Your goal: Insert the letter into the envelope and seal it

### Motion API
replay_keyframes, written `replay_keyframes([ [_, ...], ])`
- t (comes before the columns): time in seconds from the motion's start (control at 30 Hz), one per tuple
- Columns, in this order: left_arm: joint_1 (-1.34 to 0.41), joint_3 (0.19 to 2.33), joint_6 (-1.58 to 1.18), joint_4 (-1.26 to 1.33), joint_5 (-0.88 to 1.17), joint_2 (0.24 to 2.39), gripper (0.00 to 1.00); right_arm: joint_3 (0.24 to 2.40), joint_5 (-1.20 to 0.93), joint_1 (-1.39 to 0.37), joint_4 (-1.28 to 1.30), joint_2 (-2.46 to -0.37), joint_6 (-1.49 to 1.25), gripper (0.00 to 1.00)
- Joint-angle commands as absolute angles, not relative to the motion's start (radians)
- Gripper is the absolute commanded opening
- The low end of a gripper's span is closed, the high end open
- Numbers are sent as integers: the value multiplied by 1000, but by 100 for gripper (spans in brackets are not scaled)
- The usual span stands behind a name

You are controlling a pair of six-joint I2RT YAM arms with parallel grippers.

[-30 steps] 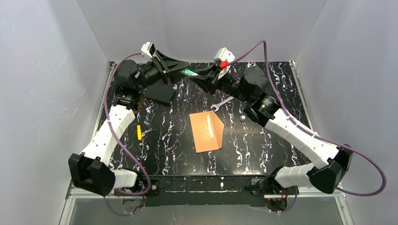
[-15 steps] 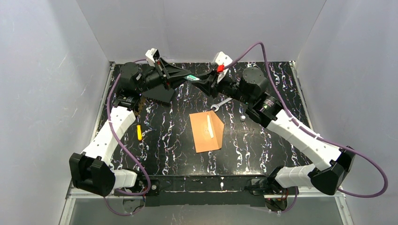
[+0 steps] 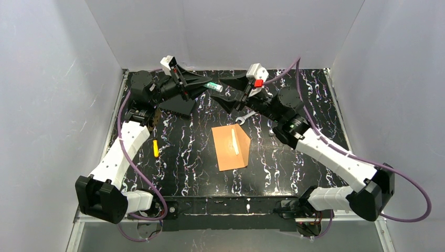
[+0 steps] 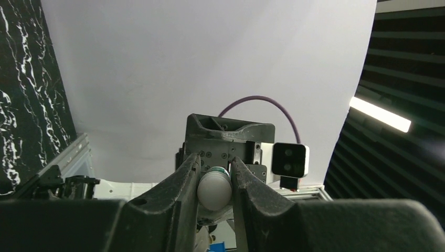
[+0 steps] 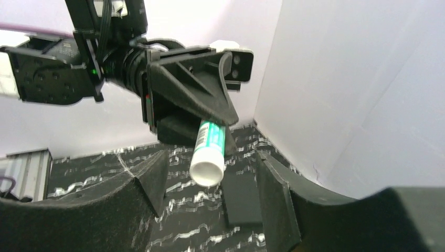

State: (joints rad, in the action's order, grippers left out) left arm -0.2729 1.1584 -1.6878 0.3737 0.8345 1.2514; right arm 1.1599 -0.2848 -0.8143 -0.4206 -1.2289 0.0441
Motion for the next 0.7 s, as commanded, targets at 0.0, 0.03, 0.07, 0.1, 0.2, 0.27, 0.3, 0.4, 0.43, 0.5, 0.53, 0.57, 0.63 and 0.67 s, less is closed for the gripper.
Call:
replay_keyframes([
  [0.0, -276, 1190, -1772, 391, 834, 1212, 0, 1139, -293, -813, -750, -1274, -54, 69],
  [0.03, -278, 1193, -1780, 390, 833, 1213, 0, 1149, -296, -813, -755, -1286, -55, 68],
  [0.07, -279, 1196, -1790, 392, 834, 1213, 0, 1156, -300, -813, -765, -1297, -56, 67],
  [0.1, -280, 1201, -1803, 392, 836, 1214, 0, 1156, -297, -813, -785, -1305, -57, 66],
  [0.2, -284, 1203, -1871, 418, 832, 1216, 0, 1172, -295, -813, -797, -1322, -51, 52],
  [0.27, -285, 1201, -1934, 452, 824, 1221, 0, 1178, -304, -813, -786, -1324, -46, 44],
  [0.3, -287, 1201, -1956, 461, 820, 1222, 0, 1176, -303, -813, -786, -1322, -43, 43],
  [0.4, -302, 1189, -1982, 473, 805, 1224, 0, 1175, -301, -813, -791, -1322, -35, 40],
  [0.43, -306, 1183, -1988, 478, 799, 1224, 0, 1176, -298, -813, -790, -1324, -33, 40],
  [0.5, -319, 1172, -1990, 479, 794, 1228, 0, 1183, -296, -813, -793, -1329, -31, 42],
  [0.53, -325, 1164, -1987, 479, 788, 1227, 0, 1187, -295, -813, -794, -1333, -31, 42],
  [0.57, -330, 1159, -1987, 479, 786, 1227, 0, 1193, -298, -813, -793, -1338, -32, 43],
  [0.63, -340, 1152, -1981, 479, 780, 1229, 0, 1204, -308, -813, -786, -1345, -34, 45],
  [0.67, -344, 1152, -1978, 479, 775, 1230, 0, 1208, -310, -813, -783, -1349, -36, 47],
])
